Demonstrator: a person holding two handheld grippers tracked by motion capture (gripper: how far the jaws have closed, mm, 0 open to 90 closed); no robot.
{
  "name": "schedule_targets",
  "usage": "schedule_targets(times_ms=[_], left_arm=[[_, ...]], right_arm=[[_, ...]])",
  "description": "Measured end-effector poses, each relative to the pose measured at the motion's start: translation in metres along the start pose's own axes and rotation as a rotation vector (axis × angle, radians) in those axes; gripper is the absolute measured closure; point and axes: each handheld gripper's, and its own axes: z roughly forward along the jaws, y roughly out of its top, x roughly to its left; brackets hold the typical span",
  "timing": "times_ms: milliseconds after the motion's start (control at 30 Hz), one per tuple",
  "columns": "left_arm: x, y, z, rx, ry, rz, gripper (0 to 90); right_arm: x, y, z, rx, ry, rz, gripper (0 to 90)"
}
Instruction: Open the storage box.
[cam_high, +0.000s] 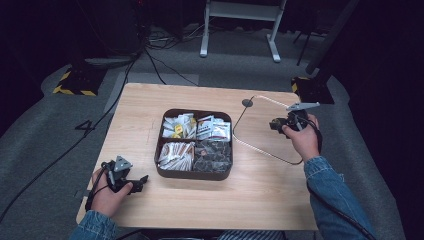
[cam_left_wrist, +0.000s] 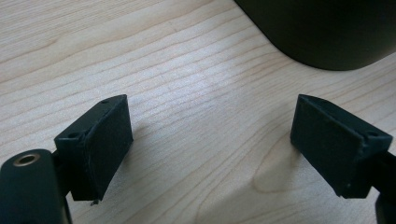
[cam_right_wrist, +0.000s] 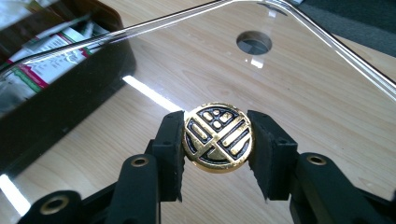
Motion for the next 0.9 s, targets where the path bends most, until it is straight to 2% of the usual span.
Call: schedule_targets(times_ms=[100,300,500,900], left_arm=[[0.000,0.000,0.000,0.000,0.000,0.000,13.1],[0.000,0.000,0.000,0.000,0.000,0.000,13.1],[0.000,0.000,0.000,0.000,0.000,0.000,13.1],[0.000,0.000,-0.001,0.000,0.003,0.002,13.7]], right_arm=[[-0.003,-0.006,0.005,0.004,-0.010,0.002,58.9],[-0.008,-0.019,0.018,0.001,-0.012,0.035,58.9],[-0.009,-0.027,0.026,0.002,-0.009,0.050,58.8],[-0.013,-0.036,0.036,0.001,-0.013,0.072,58.8]])
